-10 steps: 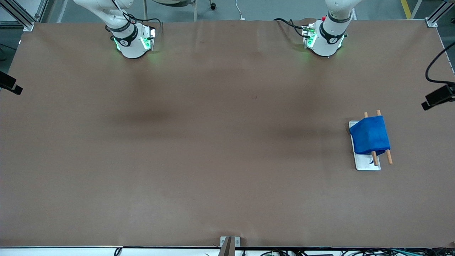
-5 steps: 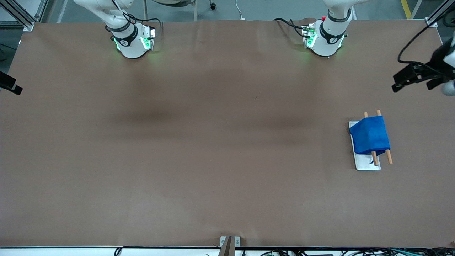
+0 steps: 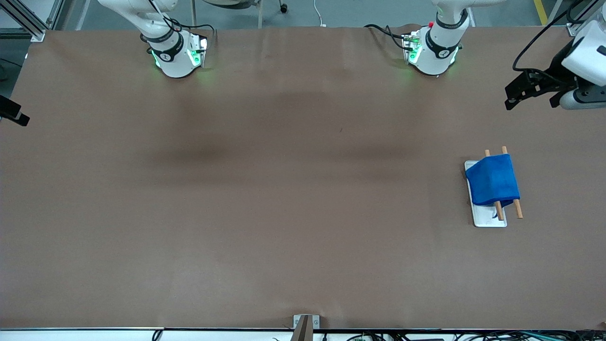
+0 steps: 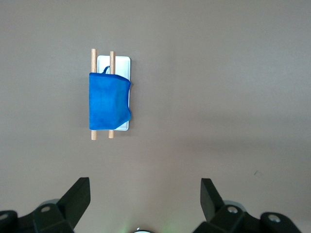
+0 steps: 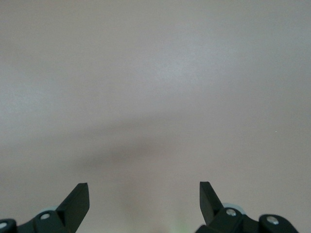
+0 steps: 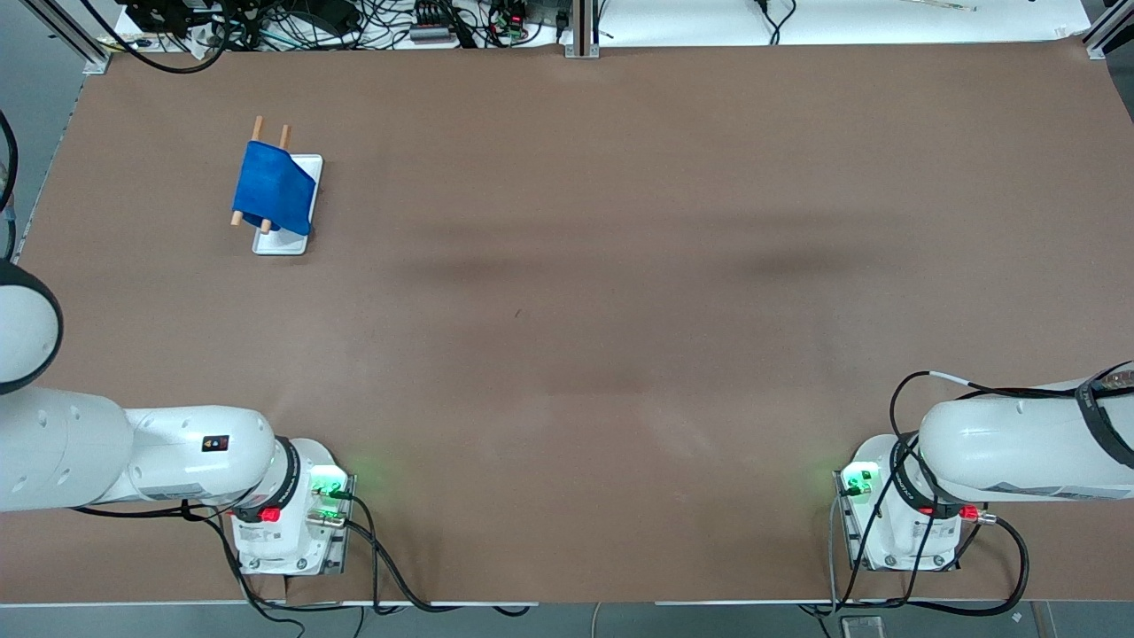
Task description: Right arm passes towel to left arm to hang
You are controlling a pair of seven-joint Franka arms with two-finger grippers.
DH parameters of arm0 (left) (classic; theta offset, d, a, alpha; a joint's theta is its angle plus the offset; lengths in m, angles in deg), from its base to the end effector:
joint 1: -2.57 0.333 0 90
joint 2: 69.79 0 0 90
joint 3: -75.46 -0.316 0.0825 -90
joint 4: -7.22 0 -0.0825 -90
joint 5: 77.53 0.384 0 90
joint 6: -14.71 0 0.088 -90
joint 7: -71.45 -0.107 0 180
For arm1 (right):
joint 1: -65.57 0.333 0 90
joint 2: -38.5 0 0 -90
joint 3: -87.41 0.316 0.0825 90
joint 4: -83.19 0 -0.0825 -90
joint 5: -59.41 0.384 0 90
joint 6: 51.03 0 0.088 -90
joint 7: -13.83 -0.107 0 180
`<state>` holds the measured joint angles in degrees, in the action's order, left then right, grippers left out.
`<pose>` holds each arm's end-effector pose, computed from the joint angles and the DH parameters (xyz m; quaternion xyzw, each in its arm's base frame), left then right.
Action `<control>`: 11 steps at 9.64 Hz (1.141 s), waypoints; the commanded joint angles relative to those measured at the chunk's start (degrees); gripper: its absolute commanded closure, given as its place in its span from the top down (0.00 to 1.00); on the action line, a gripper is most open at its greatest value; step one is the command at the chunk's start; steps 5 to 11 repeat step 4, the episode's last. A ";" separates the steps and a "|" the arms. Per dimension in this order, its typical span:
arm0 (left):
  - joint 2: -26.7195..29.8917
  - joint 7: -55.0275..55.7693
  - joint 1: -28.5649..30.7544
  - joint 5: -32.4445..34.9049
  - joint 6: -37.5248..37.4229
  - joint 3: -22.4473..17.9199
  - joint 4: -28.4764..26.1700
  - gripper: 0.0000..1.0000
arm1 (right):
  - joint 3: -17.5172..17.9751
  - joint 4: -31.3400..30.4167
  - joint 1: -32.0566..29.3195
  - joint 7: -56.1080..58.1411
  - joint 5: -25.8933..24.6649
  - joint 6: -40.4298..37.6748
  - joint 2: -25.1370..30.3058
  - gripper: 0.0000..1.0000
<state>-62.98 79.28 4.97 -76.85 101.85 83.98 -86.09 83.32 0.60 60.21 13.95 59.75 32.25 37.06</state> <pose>0.5090 -0.0584 0.6556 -0.9998 -0.0157 -0.0067 0.0140 0.5431 -0.0891 0.6607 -0.9967 0.0810 0.0063 0.0026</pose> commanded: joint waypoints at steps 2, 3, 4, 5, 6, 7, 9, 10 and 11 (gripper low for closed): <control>-0.29 -1.67 -0.03 -0.51 0.49 -0.61 -1.27 1.00 | 0.74 0.41 -0.96 -0.91 -0.08 -0.40 -0.05 1.00; -0.56 -1.59 -0.03 -0.42 0.40 -0.61 -0.91 1.00 | 0.74 0.41 -0.96 -0.91 -0.08 -0.40 -0.05 1.00; -0.65 -1.59 -0.03 -0.33 -0.29 -0.61 -0.56 1.00 | 0.74 0.41 -0.96 -0.91 -0.08 -0.40 -0.05 1.00; -0.65 -1.59 -0.03 -0.33 -0.29 -0.61 -0.56 1.00 | 0.74 0.41 -0.96 -0.91 -0.08 -0.40 -0.05 1.00; -0.65 -1.59 -0.03 -0.33 -0.29 -0.61 -0.56 1.00 | 0.74 0.41 -0.96 -0.91 -0.08 -0.40 -0.05 1.00; -0.65 -1.59 -0.03 -0.33 -0.29 -0.61 -0.56 1.00 | 0.74 0.41 -0.96 -0.91 -0.08 -0.40 -0.05 1.00; -0.65 -1.59 -0.03 -0.33 -0.29 -0.61 -0.56 1.00 | 0.74 0.41 -0.96 -0.91 -0.08 -0.40 -0.05 1.00; -0.65 -1.59 -0.03 -0.33 -0.29 -0.61 -0.56 1.00 | 0.74 0.41 -0.96 -0.91 -0.08 -0.40 -0.05 1.00; -0.65 -1.59 -0.03 -0.33 -0.29 -0.61 -0.56 1.00 | 0.74 0.41 -0.96 -0.91 -0.08 -0.40 -0.05 1.00</control>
